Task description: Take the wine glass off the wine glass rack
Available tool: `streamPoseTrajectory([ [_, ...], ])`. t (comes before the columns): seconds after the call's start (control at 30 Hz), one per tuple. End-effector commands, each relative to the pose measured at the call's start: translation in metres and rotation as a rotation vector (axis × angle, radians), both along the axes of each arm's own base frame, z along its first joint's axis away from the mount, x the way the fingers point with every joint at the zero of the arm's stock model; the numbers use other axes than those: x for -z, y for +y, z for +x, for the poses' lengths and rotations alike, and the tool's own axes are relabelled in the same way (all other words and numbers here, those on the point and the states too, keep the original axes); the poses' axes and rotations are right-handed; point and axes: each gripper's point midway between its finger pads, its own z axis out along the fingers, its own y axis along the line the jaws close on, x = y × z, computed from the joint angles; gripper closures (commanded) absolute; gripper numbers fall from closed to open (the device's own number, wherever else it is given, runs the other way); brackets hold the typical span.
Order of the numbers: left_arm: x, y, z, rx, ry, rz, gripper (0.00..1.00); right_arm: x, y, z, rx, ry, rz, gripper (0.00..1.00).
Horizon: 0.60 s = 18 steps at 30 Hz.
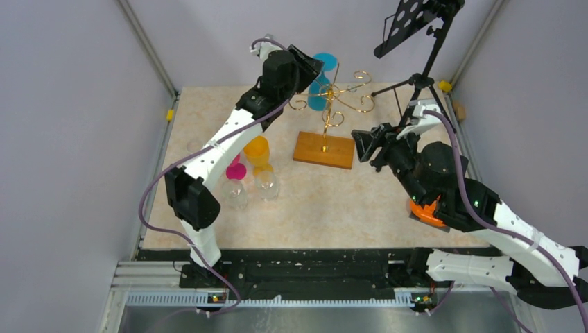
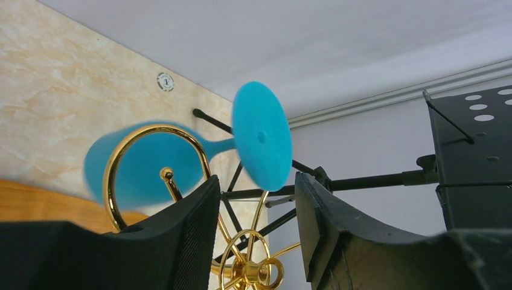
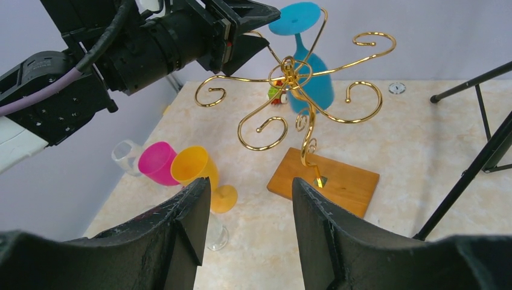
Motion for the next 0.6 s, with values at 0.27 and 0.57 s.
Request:
streamPoseTrajectory([
  [0.27,-0.026,-0.001,-0.003,-0.012,-0.058,-0.121,0.46,-0.012,-0.007,-0.002,0.005,-0.024,0.06,0.47],
  [0.57,-0.021,-0.005,-0.001,0.0,-0.053,-0.151,0.64,-0.011,-0.008,-0.003,0.006,-0.029,0.06,0.47],
])
